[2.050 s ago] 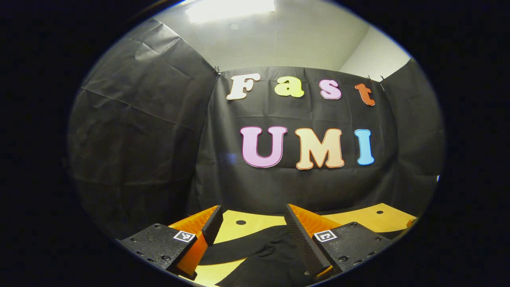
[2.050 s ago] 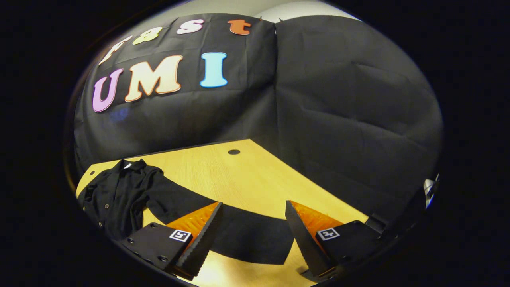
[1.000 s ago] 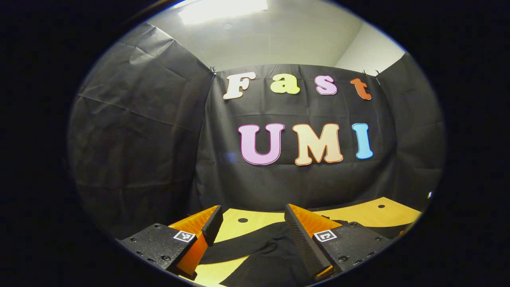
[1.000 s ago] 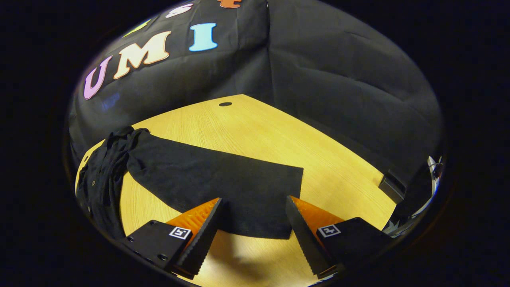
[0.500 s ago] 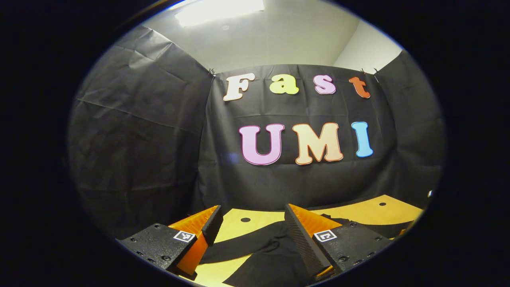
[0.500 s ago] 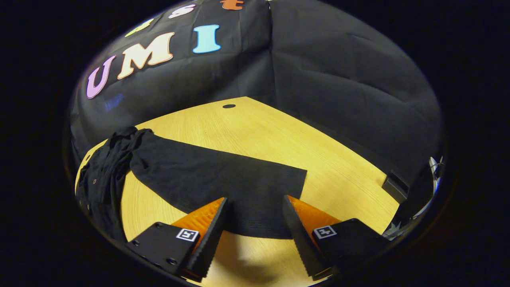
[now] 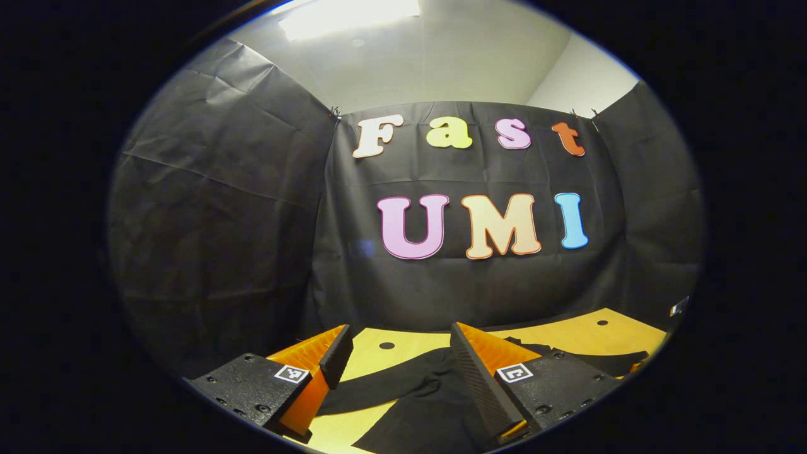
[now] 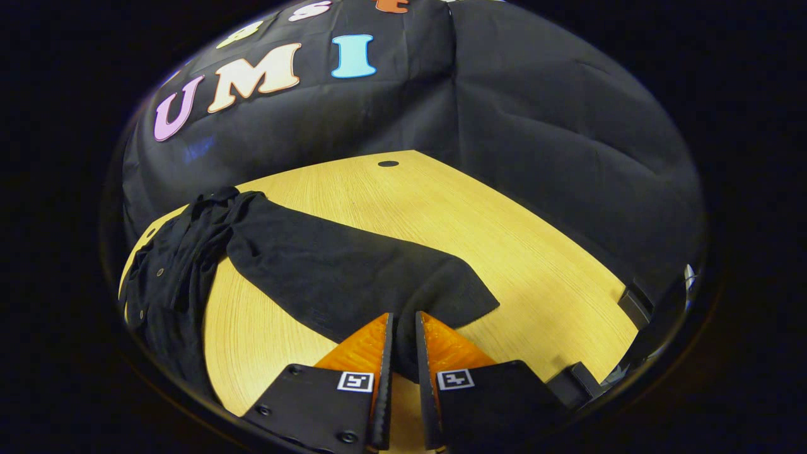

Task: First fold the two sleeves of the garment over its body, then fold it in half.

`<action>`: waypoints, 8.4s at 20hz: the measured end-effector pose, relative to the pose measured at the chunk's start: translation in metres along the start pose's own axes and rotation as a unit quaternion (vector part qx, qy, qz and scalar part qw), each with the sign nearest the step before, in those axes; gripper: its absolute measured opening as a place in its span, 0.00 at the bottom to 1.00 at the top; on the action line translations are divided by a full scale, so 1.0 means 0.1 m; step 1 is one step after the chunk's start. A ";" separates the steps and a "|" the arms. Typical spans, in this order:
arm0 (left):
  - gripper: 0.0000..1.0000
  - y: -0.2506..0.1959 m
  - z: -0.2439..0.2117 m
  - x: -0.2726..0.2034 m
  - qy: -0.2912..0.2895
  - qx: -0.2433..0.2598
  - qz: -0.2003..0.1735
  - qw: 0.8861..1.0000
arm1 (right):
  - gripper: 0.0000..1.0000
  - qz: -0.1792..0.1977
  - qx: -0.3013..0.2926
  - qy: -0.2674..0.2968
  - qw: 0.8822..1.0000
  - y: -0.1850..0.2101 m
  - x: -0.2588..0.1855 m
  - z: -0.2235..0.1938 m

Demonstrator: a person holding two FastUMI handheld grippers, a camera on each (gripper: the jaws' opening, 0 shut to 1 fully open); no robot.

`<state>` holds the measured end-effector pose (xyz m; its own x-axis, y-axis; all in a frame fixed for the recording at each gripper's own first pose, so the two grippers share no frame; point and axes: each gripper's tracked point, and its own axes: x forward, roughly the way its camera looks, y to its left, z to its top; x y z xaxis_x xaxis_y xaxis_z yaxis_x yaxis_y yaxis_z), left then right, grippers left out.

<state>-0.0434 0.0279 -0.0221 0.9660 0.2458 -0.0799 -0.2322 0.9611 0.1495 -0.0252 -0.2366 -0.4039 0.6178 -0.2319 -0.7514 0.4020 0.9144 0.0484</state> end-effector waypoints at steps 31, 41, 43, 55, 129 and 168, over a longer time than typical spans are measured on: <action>0.91 0.44 -0.32 0.04 0.035 -0.043 -0.019 0.998 | 0.02 0.038 -0.114 -0.051 0.991 1.42 -0.35 1.77; 0.92 0.77 -0.66 0.10 0.068 -0.062 -0.003 0.996 | 0.02 0.109 -0.141 -0.092 0.980 2.72 -0.44 2.34; 0.92 0.83 -0.73 0.10 0.076 -0.054 -0.002 0.996 | 0.02 0.123 -0.139 -0.097 0.978 3.02 -0.46 2.44; 0.92 1.24 -1.01 0.19 0.108 -0.043 0.015 0.993 | 0.00 0.228 -0.212 -0.128 0.942 4.98 -0.69 2.68; 0.00 1.66 -3.59 0.43 0.398 -0.033 0.004 0.917 | 0.98 0.134 -0.043 -0.174 0.975 2.00 -1.87 1.76; 0.00 -3.18 -1.71 1.70 0.232 -0.017 -0.330 0.915 | 0.98 0.168 -0.052 -0.085 0.981 1.53 -1.45 0.91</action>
<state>0.1749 -0.2147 -0.2513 0.7469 -0.3701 -0.5524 0.3738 0.9208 -0.1114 0.0084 -0.0930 -0.2270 0.8105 0.0442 -0.5841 0.0910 0.9755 0.2001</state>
